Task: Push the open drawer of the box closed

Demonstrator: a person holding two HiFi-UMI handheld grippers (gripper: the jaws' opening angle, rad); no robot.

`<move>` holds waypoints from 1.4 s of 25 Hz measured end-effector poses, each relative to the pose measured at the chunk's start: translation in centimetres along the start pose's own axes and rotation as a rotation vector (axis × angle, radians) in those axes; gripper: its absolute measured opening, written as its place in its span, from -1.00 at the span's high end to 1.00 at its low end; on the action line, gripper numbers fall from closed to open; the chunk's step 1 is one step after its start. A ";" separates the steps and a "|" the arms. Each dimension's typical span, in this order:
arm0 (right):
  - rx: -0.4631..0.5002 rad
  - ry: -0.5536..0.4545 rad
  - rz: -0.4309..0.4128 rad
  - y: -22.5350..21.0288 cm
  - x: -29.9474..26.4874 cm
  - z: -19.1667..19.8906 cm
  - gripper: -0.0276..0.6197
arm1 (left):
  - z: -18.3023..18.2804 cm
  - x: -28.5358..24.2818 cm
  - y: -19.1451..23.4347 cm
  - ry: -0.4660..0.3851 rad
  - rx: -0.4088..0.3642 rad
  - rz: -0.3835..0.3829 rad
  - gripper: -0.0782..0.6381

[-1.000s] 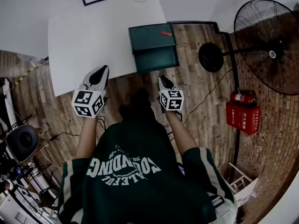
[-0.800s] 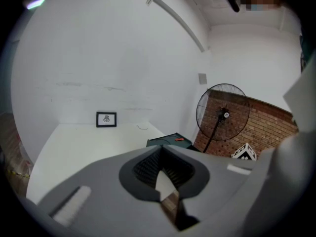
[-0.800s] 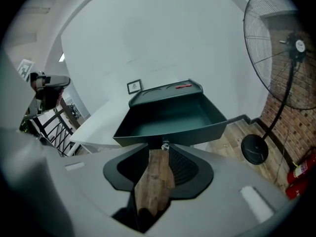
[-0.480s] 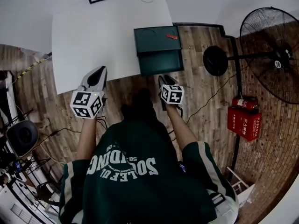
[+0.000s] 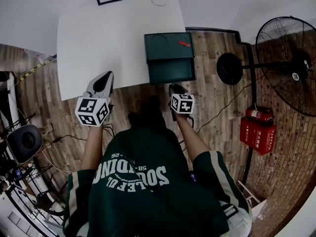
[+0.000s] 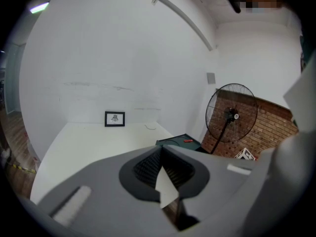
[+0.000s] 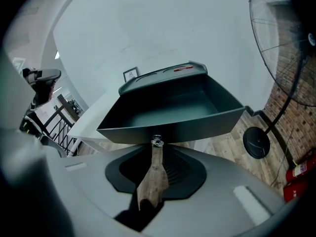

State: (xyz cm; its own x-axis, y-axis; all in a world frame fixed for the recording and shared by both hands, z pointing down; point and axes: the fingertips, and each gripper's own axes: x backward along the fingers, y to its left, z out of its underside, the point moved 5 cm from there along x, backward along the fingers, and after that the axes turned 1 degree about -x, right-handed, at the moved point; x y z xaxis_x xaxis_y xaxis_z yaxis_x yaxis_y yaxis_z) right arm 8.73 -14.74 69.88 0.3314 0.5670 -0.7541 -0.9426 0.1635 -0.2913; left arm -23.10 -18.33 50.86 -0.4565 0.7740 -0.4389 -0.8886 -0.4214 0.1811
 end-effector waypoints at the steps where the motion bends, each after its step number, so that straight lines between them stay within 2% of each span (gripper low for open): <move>1: 0.003 0.002 -0.001 0.0 0.0 -0.1 0.70 | -0.1 -0.1 0.0 -0.001 0.000 0.000 0.64; 14: 0.015 0.004 -0.037 -0.4 -0.8 -2.5 0.70 | -0.4 -0.9 -0.4 -0.013 0.013 -0.017 0.64; 35: 0.029 -0.003 -0.064 -0.6 -5.2 -8.0 0.70 | 0.0 0.4 1.9 -0.021 0.059 -0.115 0.64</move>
State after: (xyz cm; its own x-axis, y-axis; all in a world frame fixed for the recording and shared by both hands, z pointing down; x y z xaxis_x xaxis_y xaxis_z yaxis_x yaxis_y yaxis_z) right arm 7.91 -24.22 69.25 0.3909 0.5574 -0.7325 -0.9203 0.2230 -0.3215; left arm -25.02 -18.80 51.02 -0.3521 0.8253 -0.4415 -0.9358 -0.3017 0.1823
